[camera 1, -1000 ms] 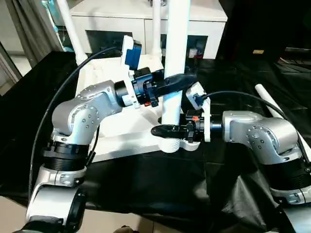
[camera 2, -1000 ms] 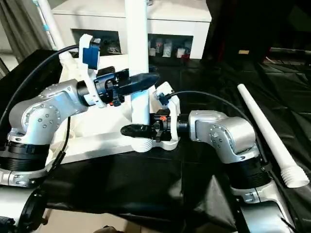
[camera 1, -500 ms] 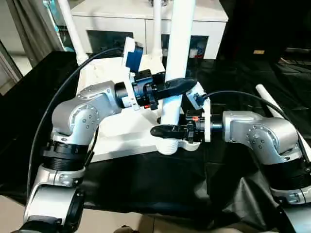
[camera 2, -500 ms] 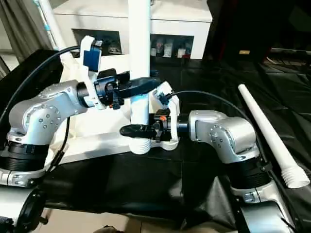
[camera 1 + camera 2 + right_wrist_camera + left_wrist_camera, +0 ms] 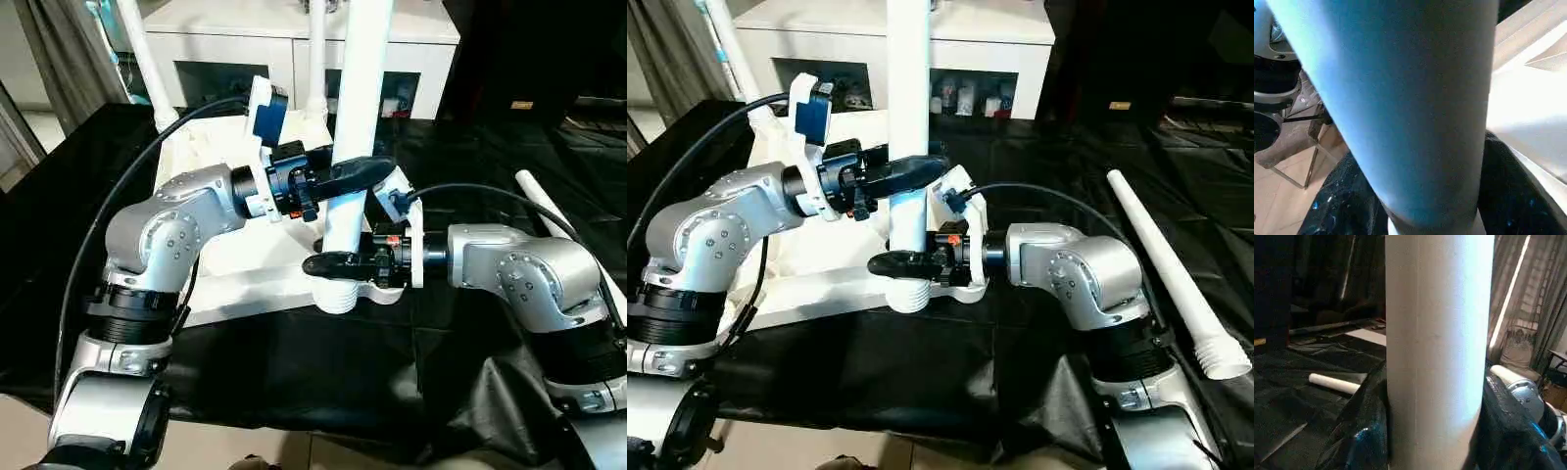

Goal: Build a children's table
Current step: Pick table leg

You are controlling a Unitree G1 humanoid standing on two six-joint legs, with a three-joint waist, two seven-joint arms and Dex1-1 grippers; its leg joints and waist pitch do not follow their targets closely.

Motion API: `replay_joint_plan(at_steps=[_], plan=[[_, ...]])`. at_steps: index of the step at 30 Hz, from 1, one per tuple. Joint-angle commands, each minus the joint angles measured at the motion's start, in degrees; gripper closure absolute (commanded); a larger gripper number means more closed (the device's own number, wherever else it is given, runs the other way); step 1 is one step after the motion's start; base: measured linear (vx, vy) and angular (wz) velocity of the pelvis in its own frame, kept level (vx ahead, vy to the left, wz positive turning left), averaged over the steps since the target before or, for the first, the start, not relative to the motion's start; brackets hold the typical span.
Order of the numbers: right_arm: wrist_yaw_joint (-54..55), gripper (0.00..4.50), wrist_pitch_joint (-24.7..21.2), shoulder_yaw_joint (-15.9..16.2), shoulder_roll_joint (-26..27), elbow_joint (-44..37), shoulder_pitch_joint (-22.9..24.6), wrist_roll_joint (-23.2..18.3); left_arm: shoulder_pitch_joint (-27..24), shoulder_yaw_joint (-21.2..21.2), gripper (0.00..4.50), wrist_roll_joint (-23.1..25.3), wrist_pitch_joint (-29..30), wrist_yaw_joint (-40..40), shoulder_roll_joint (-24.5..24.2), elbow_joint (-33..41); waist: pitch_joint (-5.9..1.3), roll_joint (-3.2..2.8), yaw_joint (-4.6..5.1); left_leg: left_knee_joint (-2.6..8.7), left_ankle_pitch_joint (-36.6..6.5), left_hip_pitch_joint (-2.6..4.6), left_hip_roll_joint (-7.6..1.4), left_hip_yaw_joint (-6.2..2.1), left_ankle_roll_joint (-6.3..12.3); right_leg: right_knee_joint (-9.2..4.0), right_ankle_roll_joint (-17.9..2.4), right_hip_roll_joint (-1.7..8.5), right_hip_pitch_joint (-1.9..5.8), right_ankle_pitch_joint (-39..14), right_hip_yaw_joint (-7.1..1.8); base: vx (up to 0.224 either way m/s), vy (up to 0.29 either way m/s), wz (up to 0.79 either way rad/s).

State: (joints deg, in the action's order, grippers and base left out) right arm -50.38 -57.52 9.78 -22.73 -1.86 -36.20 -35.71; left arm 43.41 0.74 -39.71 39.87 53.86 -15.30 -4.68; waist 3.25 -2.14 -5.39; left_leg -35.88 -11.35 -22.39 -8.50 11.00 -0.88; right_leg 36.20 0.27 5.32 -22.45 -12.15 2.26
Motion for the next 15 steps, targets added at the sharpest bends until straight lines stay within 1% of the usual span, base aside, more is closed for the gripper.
replay_joint_plan(at_steps=[1,2,4,5,6,7,8,9,10,11,13,14,15], plan=[[0.5,2.35,-0.3,-1.6,-0.5,-0.1,0.2,-0.3,1.1,-1.0,2.11,-0.5,1.3,-0.5,-0.4,0.4,-4.50,0.64,-0.24,4.09,-2.2,1.30,-3.88,-1.70,1.42,-2.68,-16.5,3.39,2.87,2.7,-2.04,0.000,0.000,0.00],[0.6,2.36,-0.3,-1.7,-0.5,-0.1,0.3,-0.3,1.1,-1.3,1.97,-1.2,2.0,-0.4,-0.4,0.5,-4.46,0.68,-0.22,4.10,-2.2,1.26,-3.85,-1.72,1.51,-2.76,-16.5,3.37,2.86,2.6,-2.05,0.000,0.000,0.00],[1.0,2.40,-0.2,-2.5,-0.5,-0.3,0.5,-0.5,1.5,-2.7,1.88,-3.4,4.1,-1.0,0.0,0.3,-4.46,0.61,-0.25,4.07,-2.2,1.29,-3.80,-1.71,1.58,-2.76,-16.6,3.37,2.82,2.4,-2.05,0.000,0.000,0.00],[1.2,2.43,-0.2,-2.7,-0.6,-0.5,0.6,-0.5,1.6,-3.1,1.75,-4.0,4.6,-1.2,0.1,0.3,-4.48,0.64,-0.24,4.03,-2.1,1.30,-3.77,-1.65,1.57,-2.73,-16.7,3.36,2.84,2.5,-2.05,0.000,0.000,0.00],[1.4,2.46,-0.3,-3.1,-0.7,-0.8,0.8,-0.7,1.9,-3.7,1.63,-4.8,5.4,-1.6,0.2,0.1,-4.48,0.53,-0.27,4.03,-2.1,1.27,-3.79,-1.71,1.54,-2.69,-16.8,3.36,2.83,2.6,-2.04,0.000,0.000,0.00],[1.5,2.46,-0.3,-3.3,-0.8,-1.1,1.0,-0.8,2.0,-3.9,1.63,-5.1,5.6,-1.7,0.3,0.0,-4.46,0.65,-0.28,4.07,-2.2,1.29,-3.79,-1.70,1.59,-2.75,-16.7,3.29,2.82,2.4,-2.02,0.000,0.000,0.00],[1.6,2.50,-0.4,-3.5,-0.9,-1.3,1.1,-0.8,2.1,-4.1,1.50,-5.4,5.7,-1.8,0.4,-0.2,-4.45,0.65,-0.28,4.07,-2.3,1.28,-3.79,-1.68,1.58,-2.76,-16.7,3.30,2.84,2.4,-2.04,0.000,0.000,0.00],[1.9,2.51,-0.5,-4.0,-1.3,-2.4,1.6,-1.0,2.5,-4.7,1.43,-6.2,6.2,-1.8,0.5,-0.8,-4.47,0.49,-0.29,4.08,-2.4,1.34,-3.80,-1.70,1.47,-2.77,-16.6,3.28,2.78,2.1,-2.02,0.000,0.000,0.00],[2.0,2.51,-0.6,-4.2,-1.4,-2.8,1.8,-1.0,2.6,-4.8,1.43,-6.3,6.3,-1.8,0.5,-1.1,-4.48,0.52,-0.37,4.06,-2.5,1.41,-3.76,-1.67,1.40,-2.82,-16.5,3.22,2.75,1.9,-2.05,0.000,0.000,0.00],[2.1,2.53,-0.7,-4.5,-1.6,-3.3,2.0,-1.2,2.8,-5.0,1.22,-6.3,6.1,-1.9,0.7,-1.3,-4.47,0.50,-0.40,4.09,-2.4,1.39,-3.77,-1.66,1.39,-2.82,-16.4,3.23,2.79,2.0,-2.06,0.000,0.000,0.00],[2.5,2.54,-1.1,-5.3,-1.8,-4.5,2.5,-1.8,3.4,-6.1,1.05,-6.8,5.6,-2.5,1.4,-1.7,-4.45,0.57,-0.65,4.08,-2.4,1.38,-3.81,-1.67,1.38,-2.87,-16.3,3.34,2.82,2.0,-2.09,0.000,0.000,0.00],[2.6,2.54,-1.2,-5.7,-2.0,-5.0,2.8,-2.0,3.6,-6.5,1.05,-6.9,5.2,-2.7,1.8,-1.9,-4.47,0.59,-0.68,4.06,-2.4,1.37,-3.80,-1.70,1.43,-2.87,-16.4,3.34,2.86,2.1,-2.09,0.000,0.000,0.00],[2.8,2.55,-1.2,-6.0,-2.2,-5.7,3.3,-2.2,4.0,-6.6,0.96,-5.7,3.3,-3.3,2.1,-2.0,-4.48,0.43,-0.76,4.04,-2.7,1.31,-3.83,-1.74,1.42,-2.95,-16.3,3.41,2.91,1.9,-2.09,0.000,0.000,0.00]])
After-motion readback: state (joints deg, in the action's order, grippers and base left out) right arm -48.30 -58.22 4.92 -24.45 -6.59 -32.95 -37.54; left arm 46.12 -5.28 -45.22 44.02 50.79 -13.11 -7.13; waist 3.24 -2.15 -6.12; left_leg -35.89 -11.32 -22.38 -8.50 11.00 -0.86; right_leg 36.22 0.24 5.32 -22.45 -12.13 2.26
